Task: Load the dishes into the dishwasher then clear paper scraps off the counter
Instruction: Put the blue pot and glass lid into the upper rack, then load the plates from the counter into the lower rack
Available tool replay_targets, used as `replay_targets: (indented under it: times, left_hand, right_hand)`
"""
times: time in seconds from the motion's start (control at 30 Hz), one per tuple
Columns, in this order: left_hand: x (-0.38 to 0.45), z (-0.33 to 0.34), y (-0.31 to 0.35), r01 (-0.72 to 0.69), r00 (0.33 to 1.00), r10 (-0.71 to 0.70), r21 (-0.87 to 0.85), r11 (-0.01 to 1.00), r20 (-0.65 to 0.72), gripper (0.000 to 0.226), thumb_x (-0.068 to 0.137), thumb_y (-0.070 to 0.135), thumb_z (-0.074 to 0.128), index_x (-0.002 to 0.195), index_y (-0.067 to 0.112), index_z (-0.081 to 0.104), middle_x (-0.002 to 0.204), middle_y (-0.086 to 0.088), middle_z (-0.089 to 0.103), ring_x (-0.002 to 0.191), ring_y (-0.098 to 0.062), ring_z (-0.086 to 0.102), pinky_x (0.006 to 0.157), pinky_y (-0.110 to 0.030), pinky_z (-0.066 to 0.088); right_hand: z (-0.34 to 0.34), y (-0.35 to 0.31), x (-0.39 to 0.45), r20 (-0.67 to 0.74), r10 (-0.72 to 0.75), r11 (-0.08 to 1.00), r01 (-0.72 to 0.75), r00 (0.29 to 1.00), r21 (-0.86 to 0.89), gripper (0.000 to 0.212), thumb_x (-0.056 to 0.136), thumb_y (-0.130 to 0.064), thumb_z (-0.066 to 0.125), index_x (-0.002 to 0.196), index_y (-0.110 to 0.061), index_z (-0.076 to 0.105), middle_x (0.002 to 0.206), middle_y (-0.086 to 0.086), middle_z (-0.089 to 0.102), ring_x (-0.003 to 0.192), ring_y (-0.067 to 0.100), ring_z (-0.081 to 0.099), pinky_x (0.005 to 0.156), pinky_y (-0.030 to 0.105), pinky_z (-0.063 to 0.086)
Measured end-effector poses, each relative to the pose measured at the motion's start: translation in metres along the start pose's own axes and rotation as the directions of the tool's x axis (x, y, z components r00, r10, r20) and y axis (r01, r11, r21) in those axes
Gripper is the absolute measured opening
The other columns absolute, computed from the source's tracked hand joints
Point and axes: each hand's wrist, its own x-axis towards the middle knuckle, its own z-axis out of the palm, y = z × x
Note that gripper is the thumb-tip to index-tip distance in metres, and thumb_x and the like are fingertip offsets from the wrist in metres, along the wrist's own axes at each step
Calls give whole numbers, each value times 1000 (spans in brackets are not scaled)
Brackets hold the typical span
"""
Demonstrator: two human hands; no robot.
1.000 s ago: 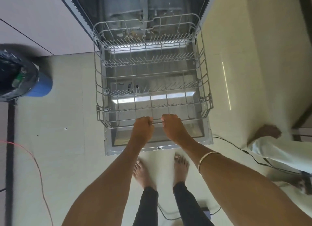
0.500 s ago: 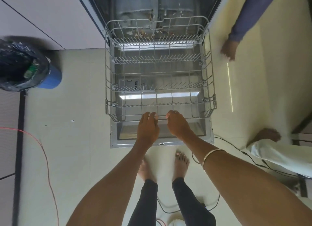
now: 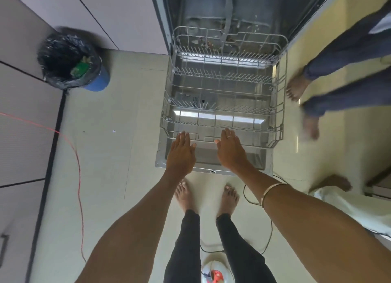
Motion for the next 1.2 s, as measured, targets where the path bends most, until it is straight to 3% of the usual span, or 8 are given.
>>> replay_targets:
  times: [0.2,0.47,0.63,0.73,0.93,1.07,1.2]
  left_hand:
    - [-32,-47,15,72,997,-72,-52,996,-2,57,108,33,18,156,3,8,165,-12,5,153,-23,0,123,-35,0]
    - [-110,-118,11,209,971,-225,-177,962,-80,56,108,28,19,156,3,4,165,-14,4,152,-27,1,124,-42,7]
    - [-163,-178,-7,275,948,-301,-207,939,-106,53,108,20,19,154,-3,8,164,-18,2,152,-32,-2,124,-45,7]
    - [-186,-208,-23,307,924,-351,-251,918,-155,54,107,23,21,154,-3,10,164,-18,6,152,-30,2,124,-43,8]
    - [-243,-261,-61,355,901,-402,-256,899,-162,50,107,16,23,152,-5,17,164,-19,5,152,-31,1,123,-44,7]
    - [-269,-286,-94,410,875,-453,-235,881,-170,50,107,16,24,152,-5,20,163,-20,6,152,-33,1,123,-45,8]
    - [-274,-311,-125,435,858,-484,-256,863,-172,51,106,17,24,153,-3,18,163,-19,6,152,-32,1,123,-44,6]
  right_hand:
    - [-38,-37,-28,55,-37,999,38,998,-31,56,105,-34,31,150,0,26,159,19,24,147,37,21,119,48,24]
    - [-93,-152,-76,149,-186,979,196,971,-53,57,107,-34,26,154,-4,18,162,15,13,151,32,10,122,46,16]
    - [-122,-225,-118,183,-316,924,346,931,-166,50,107,-28,35,148,0,32,158,23,22,148,39,17,121,50,19]
    - [-123,-263,-135,161,-301,934,325,940,-150,52,106,-32,32,146,1,33,156,23,26,145,38,24,118,49,26]
    - [-113,-331,-157,222,-298,927,337,929,-165,54,104,-32,28,149,-3,30,158,18,23,146,35,20,118,49,22]
    - [-101,-367,-154,243,-311,893,370,919,-256,59,99,-31,12,143,-5,39,149,19,34,138,35,30,110,50,35]
    - [-93,-401,-143,254,-337,841,412,906,-352,91,78,-39,-12,144,-2,38,150,23,32,139,39,28,110,52,33]
